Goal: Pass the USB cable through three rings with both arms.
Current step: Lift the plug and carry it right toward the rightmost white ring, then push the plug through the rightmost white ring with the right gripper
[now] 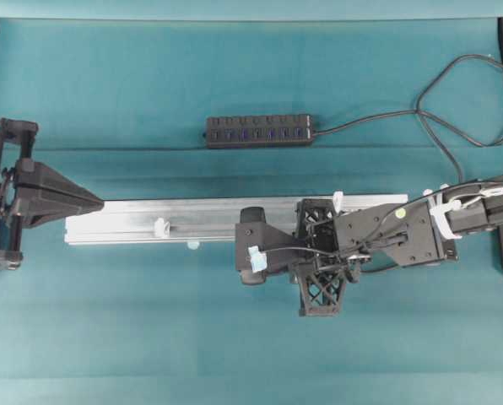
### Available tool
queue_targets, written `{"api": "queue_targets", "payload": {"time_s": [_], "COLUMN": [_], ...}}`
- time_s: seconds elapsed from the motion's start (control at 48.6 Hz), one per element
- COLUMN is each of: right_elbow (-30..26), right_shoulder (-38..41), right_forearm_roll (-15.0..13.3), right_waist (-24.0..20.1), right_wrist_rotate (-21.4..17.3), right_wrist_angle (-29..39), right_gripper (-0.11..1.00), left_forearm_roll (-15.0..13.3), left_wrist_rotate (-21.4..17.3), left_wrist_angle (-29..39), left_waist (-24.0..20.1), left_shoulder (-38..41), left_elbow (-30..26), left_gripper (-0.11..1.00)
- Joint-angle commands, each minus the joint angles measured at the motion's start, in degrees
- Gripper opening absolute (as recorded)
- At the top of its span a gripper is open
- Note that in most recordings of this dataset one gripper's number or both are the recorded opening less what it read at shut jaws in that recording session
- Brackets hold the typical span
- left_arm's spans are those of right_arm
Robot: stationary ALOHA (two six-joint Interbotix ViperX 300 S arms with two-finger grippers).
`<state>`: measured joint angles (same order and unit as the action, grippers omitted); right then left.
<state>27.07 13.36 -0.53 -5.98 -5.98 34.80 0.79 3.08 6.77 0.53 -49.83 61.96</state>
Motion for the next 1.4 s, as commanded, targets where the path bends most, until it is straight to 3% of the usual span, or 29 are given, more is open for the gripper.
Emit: {"api": "queue_targets", "payload": {"time_s": [0.0, 0.267, 0.72, 1.07, 1.378], "right_elbow": [-0.4, -1.5, -8.3, -9.9, -4.7], "right_shoulder": [-0.1, -0.3, -6.6, -13.8, -17.8], "right_forearm_roll": [-0.2, -0.2, -0.4, -6.9, -8.3], "right_waist": [0.4, 0.1, -0.2, 0.6, 3.5], "right_wrist_rotate": [0.2, 0.2, 2.2, 3.3, 3.1], "right_wrist_angle": [-0.3, 1.1, 16.3, 33.4, 35.1], "right_gripper": [-0.08, -0.08, -0.08, -0.08, -0.08], "left_forearm_roll": [0.2, 0.2, 0.2, 0.2, 0.2], "left_wrist_rotate": [0.0, 0.1, 0.4, 0.4, 0.4], "left_wrist_angle": [-0.5, -0.5, -0.4, -0.3, -0.3], "left_waist": [-0.1, -0.1, -0.1, -0.2, -0.3], "left_shoulder": [0.3, 0.4, 0.4, 0.4, 0.1], "left_elbow": [-1.1, -1.1, -1.1, -1.1, -1.3], "left_gripper": [0.0, 0.0, 0.0, 0.0, 0.0]}}
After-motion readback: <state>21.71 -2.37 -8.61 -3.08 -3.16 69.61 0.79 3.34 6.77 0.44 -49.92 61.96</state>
